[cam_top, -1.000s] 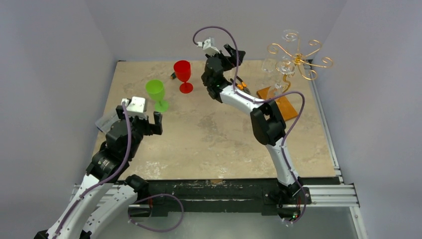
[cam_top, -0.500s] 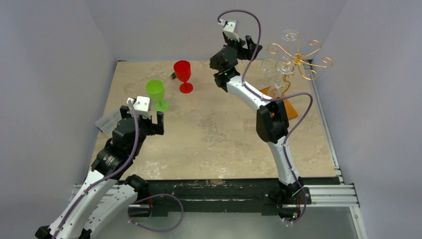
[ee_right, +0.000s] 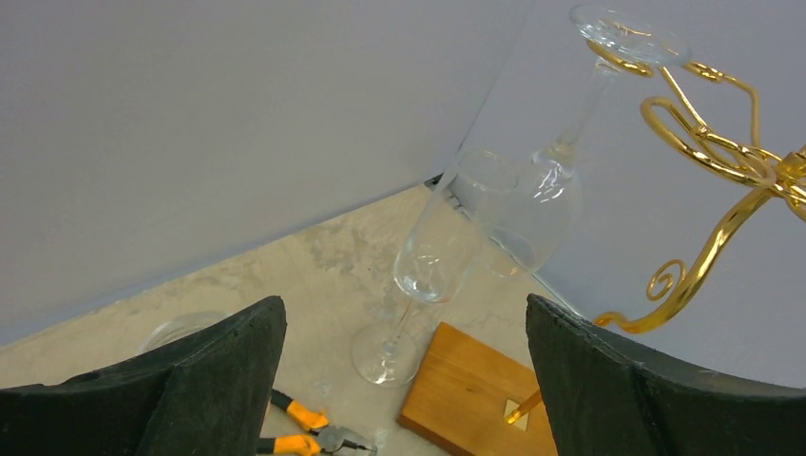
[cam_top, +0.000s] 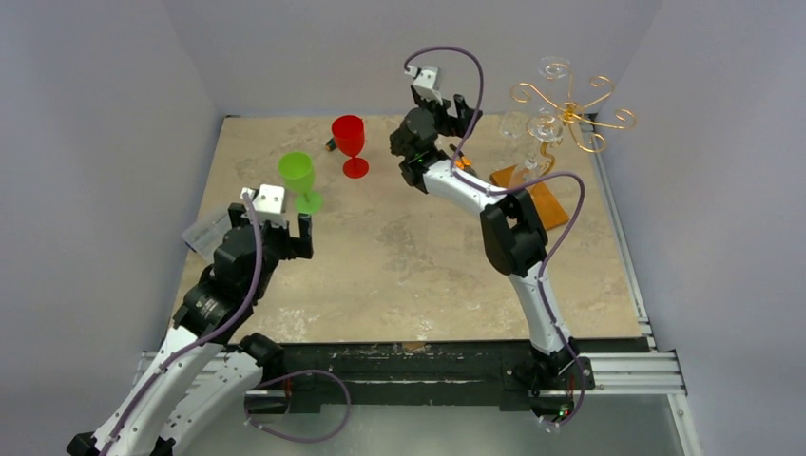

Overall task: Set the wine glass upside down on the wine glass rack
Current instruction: Move the wine rack to the center of the board.

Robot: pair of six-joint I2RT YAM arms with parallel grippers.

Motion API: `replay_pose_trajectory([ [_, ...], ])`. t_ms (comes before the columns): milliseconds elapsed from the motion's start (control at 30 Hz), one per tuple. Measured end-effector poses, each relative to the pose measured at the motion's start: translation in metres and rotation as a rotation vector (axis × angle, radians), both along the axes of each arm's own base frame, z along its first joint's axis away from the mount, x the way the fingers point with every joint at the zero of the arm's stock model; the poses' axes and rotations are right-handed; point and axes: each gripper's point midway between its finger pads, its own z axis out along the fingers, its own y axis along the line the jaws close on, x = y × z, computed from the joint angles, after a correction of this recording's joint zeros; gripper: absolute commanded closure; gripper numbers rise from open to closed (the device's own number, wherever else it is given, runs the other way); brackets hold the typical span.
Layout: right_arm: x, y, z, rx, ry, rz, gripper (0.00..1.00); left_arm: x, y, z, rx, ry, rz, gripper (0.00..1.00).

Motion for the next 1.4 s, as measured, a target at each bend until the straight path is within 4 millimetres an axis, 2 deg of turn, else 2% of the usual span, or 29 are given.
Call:
replay_pose_trajectory([
  [133, -0.006, 0.013, -0.001, 0.016, -0.023, 0.025, 0.05, -0.005, 0.003, 0.004, -0.009, -0.016, 0.0, 0.07],
  [333, -0.016, 0.016, -0.001, -0.018, 0.027, 0.073, 0.01, -0.009, 0.005, 0.009, -0.024, -0.035, 0.0, 0.07],
  [433, -0.021, 0.031, 0.007, -0.027, 0.075, 0.232, 0.01, -0.01, 0.003, 0.009, -0.041, -0.034, -0.007, 0.07],
  [467, -0.025, 0.04, 0.01, -0.024, 0.102, 0.339, 0.01, -0.011, 0.002, 0.009, -0.049, -0.034, -0.01, 0.07],
  [633, -0.082, 0.067, 0.042, -0.003, 0.216, 0.828, 0.01, -0.029, 0.007, 0.018, -0.115, -0.07, -0.025, 0.06],
  [733, -0.13, 0.086, 0.065, -0.05, 0.28, 1.151, 0.01, -0.041, 0.01, 0.028, -0.154, -0.108, -0.036, 0.06],
  [833, -0.182, 0.089, 0.06, -0.118, 0.356, 1.387, 0.02, -0.046, 0.01, 0.032, -0.172, -0.117, -0.051, 0.06],
  [933, -0.234, 0.075, 0.024, -0.187, 0.49, 1.559, 0.03, -0.049, 0.006, 0.03, -0.175, -0.104, -0.076, 0.06],
  [1000, -0.254, 0.054, -0.006, -0.195, 0.587, 1.612, 0.03, -0.05, 0.003, 0.029, -0.177, -0.097, -0.095, 0.05],
  [1200, -0.268, -0.038, -0.077, -0.121, 0.786, 1.452, 0.04, -0.051, -0.008, 0.028, -0.182, -0.087, -0.154, 0.05],
  [1400, -0.271, -0.087, -0.116, -0.064, 0.845, 1.307, 0.04, -0.049, -0.02, 0.023, -0.176, -0.057, -0.206, 0.05],
])
